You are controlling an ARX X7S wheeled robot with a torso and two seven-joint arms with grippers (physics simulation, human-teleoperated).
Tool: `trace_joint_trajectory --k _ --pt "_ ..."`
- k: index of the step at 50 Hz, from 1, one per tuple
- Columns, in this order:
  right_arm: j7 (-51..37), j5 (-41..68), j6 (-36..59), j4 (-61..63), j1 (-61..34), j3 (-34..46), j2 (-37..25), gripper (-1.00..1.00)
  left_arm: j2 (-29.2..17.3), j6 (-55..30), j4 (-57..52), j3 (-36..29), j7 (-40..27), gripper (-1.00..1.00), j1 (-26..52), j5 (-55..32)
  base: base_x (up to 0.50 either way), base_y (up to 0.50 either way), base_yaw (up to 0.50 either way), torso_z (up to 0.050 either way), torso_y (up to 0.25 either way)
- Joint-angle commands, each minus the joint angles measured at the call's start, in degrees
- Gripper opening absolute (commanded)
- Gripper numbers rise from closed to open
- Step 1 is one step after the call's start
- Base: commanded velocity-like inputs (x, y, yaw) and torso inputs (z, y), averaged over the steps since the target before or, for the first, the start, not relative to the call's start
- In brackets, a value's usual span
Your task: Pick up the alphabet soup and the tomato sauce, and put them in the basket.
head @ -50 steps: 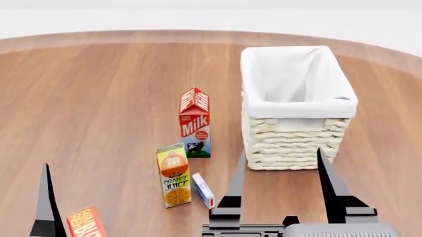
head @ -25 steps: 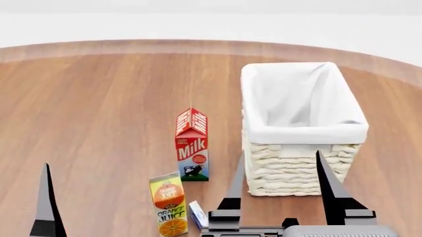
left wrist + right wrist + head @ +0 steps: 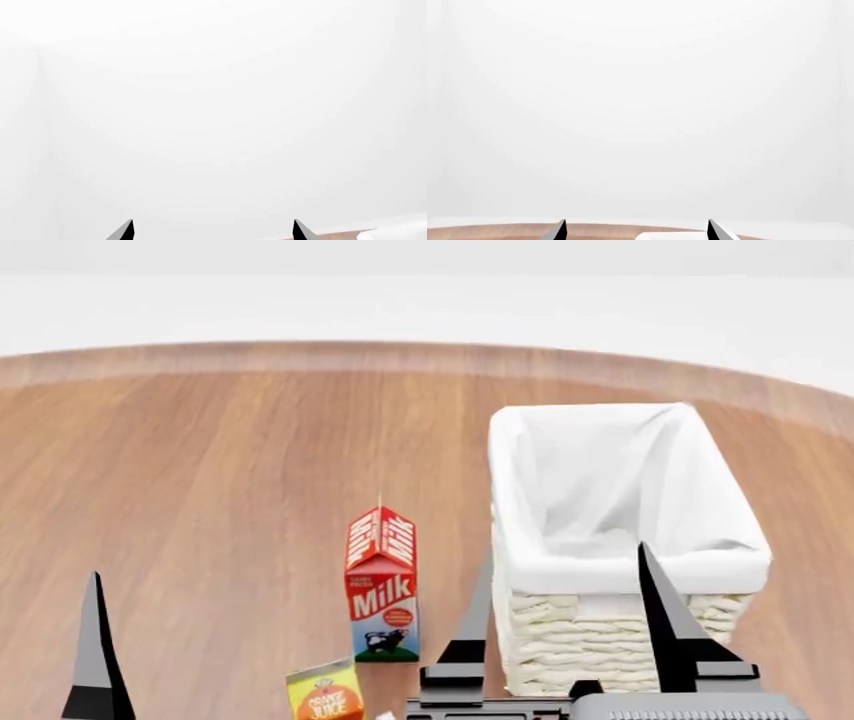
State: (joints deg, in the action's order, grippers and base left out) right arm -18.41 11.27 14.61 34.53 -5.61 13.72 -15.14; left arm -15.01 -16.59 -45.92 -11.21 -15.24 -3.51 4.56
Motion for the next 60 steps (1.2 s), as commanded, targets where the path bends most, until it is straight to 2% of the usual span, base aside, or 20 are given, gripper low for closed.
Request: trace_joint_trajectory --k 1,4,6,7,9,20,24,25,30,32,34,46,47,49,51,52,53,55,58,60 --pt "-0.48 0.33 0.92 0.68 -0.39 0.41 -0.31 1.00 -0.28 0.19 0.24 -0.22 -0.46 1.00 0.27 -0.64 0.25 0.00 0.00 0.000 0.000" --pt "-0.37 -0.08 -1.27 -0.76 0.43 0.55 -0.28 1.00 -0.32 0.65 0.48 -0.01 -0.65 1.00 0.10 -1.13 0.24 0.00 0.00 0.000 0.000" --pt "-0.72 0.43 1.08 0.83 -0.42 0.46 -0.46 1.00 -0.42 0.48 0.42 -0.24 -0.71 1.00 0.12 -0.95 0.24 0.00 0.00 0.000 0.000" --pt "-0.38 -0.30 -2.07 -1.29 0.76 0.77 -0.36 1.00 -0.48 0.34 0.34 -0.28 -0.71 1.00 0.17 -0.96 0.24 0.00 0.00 0.000 0.000" --pt "-0.88 0.54 1.17 0.70 -0.55 0.50 -0.47 1.00 -0.51 0.22 0.33 -0.13 -0.79 1.00 0.24 -1.23 0.24 0.00 0.00 0.000 0.000" --pt "-1.06 0.50 0.84 0.46 -0.49 0.94 -0.71 1.00 -0.88 -0.35 0.04 -0.57 -1.13 1.00 0.45 -1.29 0.24 0.00 0.00 0.000 0.000" --pt "-0.65 -0.59 -3.59 -2.70 1.01 1.50 -0.60 1.00 -1.02 -0.32 -0.03 -0.38 -1.27 1.00 0.44 -1.64 0.24 0.00 0.00 0.000 0.000" --pt "-1.13 0.37 0.20 -0.15 -0.43 1.20 -0.77 1.00 -1.05 -0.40 -0.01 -0.49 -1.29 1.00 0.52 -1.58 0.24 0.00 0.00 0.000 0.010" --pt "-1.31 0.39 0.69 0.17 -0.63 1.48 -0.91 1.00 -1.17 -0.12 0.34 -0.69 -1.47 1.00 0.53 -1.71 0.24 0.00 0.00 0.000 0.000" --pt "-0.88 -0.71 -3.73 -2.69 1.11 1.98 -0.84 1.00 -1.22 -0.15 0.28 -0.70 -1.56 1.00 0.50 -1.78 0.22 0.00 0.00 0.000 0.000" --pt "-1.40 0.23 0.35 0.03 -0.34 1.68 -1.12 1.00 -1.26 -0.02 0.34 -0.76 -1.66 1.00 0.44 -1.82 0.08 0.00 0.00 0.000 0.000" --pt "-1.23 0.36 -1.85 -0.11 0.21 1.77 -1.62 1.00 -1.55 0.50 0.82 -0.96 -2.19 1.00 0.34 -2.09 0.00 0.00 0.00 0.000 0.000" --pt "-1.36 5.56 3.47 3.42 -1.58 0.03 -1.63 1.00 -1.56 0.31 0.81 -1.05 -2.23 1.00 0.45 -2.00 0.00 0.00 0.00 0.000 0.000" --pt "-0.87 8.03 4.79 4.09 -1.83 -0.67 -1.83 1.00 -1.62 0.10 0.63 -1.14 -2.26 1.00 0.53 -1.99 0.00 0.00 0.00 0.000 0.000" --pt "-1.40 13.53 10.96 6.72 -4.45 -2.51 -2.34 1.00 -1.70 0.02 0.50 -1.15 -2.34 1.00 0.56 -1.96 0.00 0.00 0.00 0.000 0.000" --pt "-2.96 18.34 18.23 9.32 -8.39 -4.09 -3.39 1.00 -1.70 0.12 0.38 -1.03 -2.45 1.00 0.47 -2.07 0.00 0.00 0.00 0.000 0.000" --pt "-3.55 19.19 20.29 10.22 -9.82 -4.36 -3.90 1.00 -1.73 0.13 0.37 -1.04 -2.47 1.00 0.47 -2.11 0.00 0.00 0.00 0.000 0.000" --pt "-7.01 28.42 29.99 12.71 -16.27 -8.41 -4.19 1.00 -1.78 0.14 0.38 -1.18 -2.59 1.00 0.51 -1.96 0.00 0.00 0.00 0.000 0.000" --pt "-7.73 31.48 34.83 12.88 -19.41 -8.94 -5.96 1.00 -1.87 -0.32 -0.29 -1.24 -2.72 1.00 0.58 -1.83 0.00 0.00 0.00 0.000 0.000" --pt "-12.26 40.53 43.94 12.01 -25.15 -12.20 -5.52 1.00 -2.01 -0.43 -0.72 -0.74 -2.82 1.00 0.38 -2.23 0.00 0.00 0.00 0.000 0.000"
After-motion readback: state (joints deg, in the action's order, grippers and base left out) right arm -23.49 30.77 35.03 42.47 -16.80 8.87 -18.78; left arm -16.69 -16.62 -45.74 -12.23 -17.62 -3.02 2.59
